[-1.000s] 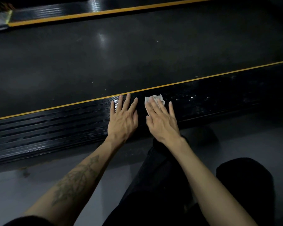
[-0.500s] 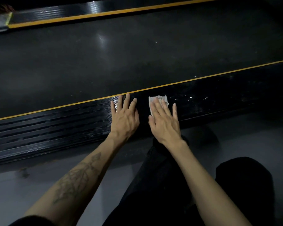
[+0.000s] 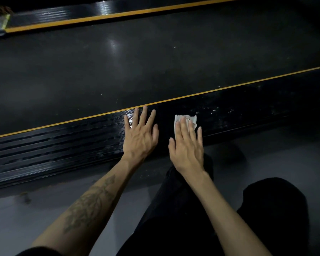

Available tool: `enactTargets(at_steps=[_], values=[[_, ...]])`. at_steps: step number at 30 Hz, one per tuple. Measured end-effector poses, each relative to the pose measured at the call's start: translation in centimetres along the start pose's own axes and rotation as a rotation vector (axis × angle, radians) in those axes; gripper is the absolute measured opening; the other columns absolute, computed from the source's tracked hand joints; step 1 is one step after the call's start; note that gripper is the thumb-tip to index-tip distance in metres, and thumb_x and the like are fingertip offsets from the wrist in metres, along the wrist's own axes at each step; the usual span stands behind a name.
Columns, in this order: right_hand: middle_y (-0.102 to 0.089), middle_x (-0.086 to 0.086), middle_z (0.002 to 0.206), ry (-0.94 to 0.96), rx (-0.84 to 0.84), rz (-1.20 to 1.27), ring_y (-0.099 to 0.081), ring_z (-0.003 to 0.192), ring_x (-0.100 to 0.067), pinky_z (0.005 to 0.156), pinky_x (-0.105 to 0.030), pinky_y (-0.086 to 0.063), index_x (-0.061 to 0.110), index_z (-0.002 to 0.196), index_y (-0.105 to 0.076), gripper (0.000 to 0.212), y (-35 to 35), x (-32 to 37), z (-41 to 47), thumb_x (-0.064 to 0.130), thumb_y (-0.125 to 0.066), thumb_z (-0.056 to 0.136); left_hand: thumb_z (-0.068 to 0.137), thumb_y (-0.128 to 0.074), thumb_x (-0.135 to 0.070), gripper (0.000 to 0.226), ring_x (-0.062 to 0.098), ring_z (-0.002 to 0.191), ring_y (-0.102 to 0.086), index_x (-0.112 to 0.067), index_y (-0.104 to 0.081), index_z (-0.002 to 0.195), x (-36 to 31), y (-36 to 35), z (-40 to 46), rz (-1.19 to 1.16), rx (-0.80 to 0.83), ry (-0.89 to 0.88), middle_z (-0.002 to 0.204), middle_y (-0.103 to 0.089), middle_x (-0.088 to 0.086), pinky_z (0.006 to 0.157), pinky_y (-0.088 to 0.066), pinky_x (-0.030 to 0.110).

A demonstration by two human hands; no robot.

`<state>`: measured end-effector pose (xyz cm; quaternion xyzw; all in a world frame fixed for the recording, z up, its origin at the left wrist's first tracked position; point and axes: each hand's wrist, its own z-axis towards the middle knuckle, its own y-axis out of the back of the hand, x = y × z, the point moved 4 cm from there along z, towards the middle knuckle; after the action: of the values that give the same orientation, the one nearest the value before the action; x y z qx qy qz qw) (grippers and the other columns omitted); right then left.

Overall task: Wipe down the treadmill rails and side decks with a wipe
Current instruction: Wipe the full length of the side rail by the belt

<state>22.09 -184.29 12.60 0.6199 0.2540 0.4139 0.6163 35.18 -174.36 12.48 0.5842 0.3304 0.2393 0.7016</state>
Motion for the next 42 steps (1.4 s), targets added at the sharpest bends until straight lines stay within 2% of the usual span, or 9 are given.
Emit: enactTargets(at_steps=[6, 9, 12, 16, 21, 25, 29, 36, 42], values=[[-0.028, -0.004, 0.168, 0.148, 0.029, 0.043, -0.024, 0.156, -0.026, 0.127, -0.058, -0.011, 0.014, 0.159, -0.036, 0.064, 0.1, 0.0, 1.8, 0.040, -0.022, 0.103, 0.101, -0.019, -0.049, 0.066, 0.026, 0.159, -0.008, -0.025, -0.032, 0.161, 0.0, 0.2, 0.1, -0.030, 0.031, 0.009, 0.171, -0.020, 0.004, 0.126, -0.005, 0.058], [-0.021, -0.003, 0.170, 0.062, 0.000, 0.027, -0.018, 0.158, -0.024, 0.127, -0.056, -0.007, 0.014, 0.162, -0.029, 0.065, 0.3, -1.3, 1.2, 0.041, -0.021, 0.103, 0.104, -0.026, -0.046, 0.061, 0.027, 0.159, -0.007, -0.024, -0.031, 0.161, -0.2, 0.3, 0.3, -0.035, 0.052, 0.016, 0.171, -0.019, 0.004, 0.126, -0.004, 0.059], [-0.026, -0.012, 0.168, 0.020, -0.032, 0.018, -0.021, 0.157, -0.029, 0.127, -0.056, -0.014, 0.006, 0.160, -0.031, 0.068, 0.1, -0.3, -0.9, 0.040, -0.028, 0.101, 0.104, -0.028, -0.043, 0.061, 0.030, 0.159, -0.009, -0.021, -0.033, 0.160, -0.6, 0.5, 0.4, -0.039, 0.065, 0.030, 0.170, -0.020, 0.007, 0.125, -0.003, 0.060], [-0.031, -0.008, 0.167, 0.157, -0.003, 0.047, -0.028, 0.154, -0.030, 0.126, -0.058, -0.016, 0.011, 0.158, -0.038, 0.064, -0.1, 0.5, 0.3, 0.037, -0.029, 0.100, 0.098, -0.022, -0.044, 0.068, 0.035, 0.157, -0.014, -0.017, -0.037, 0.158, -1.1, 0.7, 0.5, -0.041, 0.058, 0.036, 0.168, -0.025, 0.011, 0.125, -0.007, 0.061], [-0.016, -0.005, 0.171, 0.041, -0.019, 0.008, -0.013, 0.159, -0.025, 0.128, -0.054, -0.004, 0.014, 0.164, -0.022, 0.065, 0.2, -1.3, 0.4, 0.037, -0.022, 0.103, 0.099, -0.018, -0.050, 0.069, 0.034, 0.157, -0.013, -0.018, -0.036, 0.158, -1.0, 0.4, 0.4, -0.023, 0.039, 0.034, 0.169, -0.024, 0.012, 0.126, -0.007, 0.059], [-0.020, -0.011, 0.170, 0.050, -0.043, 0.056, -0.013, 0.158, -0.029, 0.128, -0.055, -0.010, 0.008, 0.162, -0.027, 0.068, -0.2, 0.0, -1.9, 0.036, -0.031, 0.100, 0.100, -0.016, -0.052, 0.069, 0.032, 0.158, -0.009, -0.022, -0.029, 0.162, -1.1, 0.2, 0.3, -0.010, 0.041, 0.036, 0.170, -0.019, 0.010, 0.126, -0.005, 0.057], [-0.022, -0.004, 0.170, 0.163, 0.004, 0.080, -0.016, 0.158, -0.024, 0.128, -0.055, -0.005, 0.014, 0.161, -0.030, 0.063, -0.3, 0.1, 0.2, 0.038, -0.023, 0.103, 0.101, -0.012, -0.052, 0.069, 0.028, 0.159, -0.002, -0.024, -0.022, 0.164, -1.2, 0.1, 0.3, -0.017, 0.050, 0.007, 0.172, -0.011, 0.007, 0.127, -0.002, 0.057], [-0.015, -0.008, 0.171, 0.037, -0.055, 0.155, -0.007, 0.159, -0.022, 0.129, -0.052, -0.003, 0.009, 0.163, -0.023, 0.065, -0.2, -0.1, -2.5, 0.038, -0.025, 0.104, 0.101, -0.013, -0.052, 0.069, 0.027, 0.160, -0.001, -0.024, -0.022, 0.164, -1.2, 0.0, 0.4, -0.026, 0.055, 0.007, 0.172, -0.010, 0.006, 0.127, -0.001, 0.057], [-0.026, -0.003, 0.168, 0.135, -0.052, 0.118, -0.024, 0.156, -0.023, 0.126, -0.059, -0.011, 0.013, 0.160, -0.035, 0.060, -0.1, -0.5, -0.3, 0.036, -0.028, 0.104, 0.105, -0.025, -0.050, 0.064, 0.030, 0.159, -0.008, -0.022, -0.028, 0.162, -1.2, 0.1, 0.6, -0.015, 0.047, 0.009, 0.171, -0.017, 0.008, 0.126, -0.004, 0.058]])
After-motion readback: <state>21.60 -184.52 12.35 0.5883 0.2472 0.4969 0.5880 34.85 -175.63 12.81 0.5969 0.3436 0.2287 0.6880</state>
